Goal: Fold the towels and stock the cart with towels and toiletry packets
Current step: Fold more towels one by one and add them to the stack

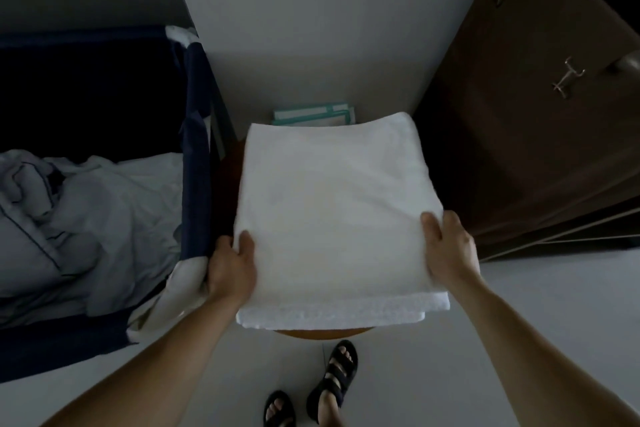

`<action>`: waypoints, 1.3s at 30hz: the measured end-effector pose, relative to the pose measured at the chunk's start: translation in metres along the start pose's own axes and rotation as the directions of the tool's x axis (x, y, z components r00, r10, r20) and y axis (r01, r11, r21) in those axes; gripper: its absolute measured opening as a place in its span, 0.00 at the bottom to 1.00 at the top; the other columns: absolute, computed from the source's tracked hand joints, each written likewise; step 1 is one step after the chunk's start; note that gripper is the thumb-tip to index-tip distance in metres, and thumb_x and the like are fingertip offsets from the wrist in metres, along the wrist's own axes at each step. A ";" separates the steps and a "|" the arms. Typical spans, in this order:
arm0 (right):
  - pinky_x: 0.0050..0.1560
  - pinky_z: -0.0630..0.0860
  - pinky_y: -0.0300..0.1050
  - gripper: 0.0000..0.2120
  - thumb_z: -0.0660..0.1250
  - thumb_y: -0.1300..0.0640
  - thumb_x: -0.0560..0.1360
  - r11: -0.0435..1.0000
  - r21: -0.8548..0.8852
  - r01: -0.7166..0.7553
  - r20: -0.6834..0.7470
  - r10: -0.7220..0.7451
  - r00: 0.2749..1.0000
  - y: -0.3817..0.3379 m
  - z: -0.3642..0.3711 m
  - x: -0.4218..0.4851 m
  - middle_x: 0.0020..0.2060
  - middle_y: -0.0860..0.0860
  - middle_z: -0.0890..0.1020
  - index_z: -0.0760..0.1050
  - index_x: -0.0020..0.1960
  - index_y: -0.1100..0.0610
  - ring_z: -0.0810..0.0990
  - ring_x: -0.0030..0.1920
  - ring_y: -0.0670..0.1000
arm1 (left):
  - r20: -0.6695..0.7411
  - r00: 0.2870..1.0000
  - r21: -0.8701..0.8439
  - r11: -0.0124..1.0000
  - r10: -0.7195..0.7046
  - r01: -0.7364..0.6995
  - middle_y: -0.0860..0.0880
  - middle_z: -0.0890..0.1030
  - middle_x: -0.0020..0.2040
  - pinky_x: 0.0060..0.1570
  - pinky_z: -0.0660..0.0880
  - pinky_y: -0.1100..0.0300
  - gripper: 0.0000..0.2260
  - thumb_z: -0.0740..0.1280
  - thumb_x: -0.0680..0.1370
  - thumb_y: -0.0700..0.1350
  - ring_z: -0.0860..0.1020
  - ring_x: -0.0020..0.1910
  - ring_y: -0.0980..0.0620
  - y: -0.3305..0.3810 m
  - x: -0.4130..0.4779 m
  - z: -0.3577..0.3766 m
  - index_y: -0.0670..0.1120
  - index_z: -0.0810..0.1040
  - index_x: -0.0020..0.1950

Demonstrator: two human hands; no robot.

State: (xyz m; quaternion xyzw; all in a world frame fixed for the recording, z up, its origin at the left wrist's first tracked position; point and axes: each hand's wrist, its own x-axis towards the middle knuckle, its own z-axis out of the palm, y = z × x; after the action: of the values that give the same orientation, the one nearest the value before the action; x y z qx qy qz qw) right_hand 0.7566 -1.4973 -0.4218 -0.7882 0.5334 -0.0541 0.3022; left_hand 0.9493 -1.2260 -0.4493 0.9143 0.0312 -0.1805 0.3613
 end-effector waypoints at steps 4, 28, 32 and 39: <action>0.45 0.70 0.52 0.19 0.51 0.37 0.81 0.994 -0.052 -0.092 0.079 0.095 0.992 0.019 0.021 -0.012 0.53 0.63 0.80 0.63 0.49 0.53 0.78 0.49 0.65 | 0.049 0.998 0.066 0.997 -0.036 0.033 0.37 0.79 0.57 0.46 0.69 0.53 0.23 0.56 0.83 0.58 0.77 0.49 0.40 -0.018 -0.008 0.013 0.38 0.69 0.62; 0.76 0.36 0.62 0.37 0.36 0.28 0.77 0.749 -0.482 0.456 0.105 -0.467 0.878 -0.036 0.046 0.052 0.80 0.49 0.36 0.32 0.79 0.44 0.32 0.79 0.53 | 0.298 0.731 0.529 0.531 0.614 -0.662 0.50 0.28 0.78 0.75 0.32 0.44 0.36 0.40 0.75 0.73 0.30 0.77 0.44 0.065 0.044 0.076 0.60 0.28 0.77; 0.75 0.41 0.64 0.39 0.37 0.27 0.76 0.706 -0.483 0.517 0.119 -0.532 0.838 -0.087 0.040 0.117 0.81 0.53 0.41 0.41 0.81 0.46 0.39 0.80 0.58 | 0.306 0.766 0.561 0.543 0.566 -0.625 0.52 0.25 0.76 0.71 0.30 0.37 0.38 0.34 0.70 0.77 0.27 0.76 0.42 0.118 0.082 0.096 0.63 0.26 0.74; 0.77 0.36 0.59 0.38 0.36 0.27 0.76 0.748 -0.442 0.496 0.246 -0.430 0.869 -0.069 0.081 0.146 0.80 0.52 0.38 0.37 0.80 0.43 0.34 0.79 0.56 | 0.294 0.809 0.600 0.560 0.510 -0.571 0.51 0.31 0.80 0.72 0.38 0.31 0.37 0.38 0.74 0.74 0.32 0.77 0.37 0.095 0.103 0.112 0.60 0.32 0.78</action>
State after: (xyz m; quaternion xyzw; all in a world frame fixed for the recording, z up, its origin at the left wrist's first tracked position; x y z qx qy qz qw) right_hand 0.9079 -1.5735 -0.4854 -0.9477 0.2961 0.0605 0.1025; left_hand 1.0287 -1.3782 -0.4994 0.9366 -0.3322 -0.0991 0.0506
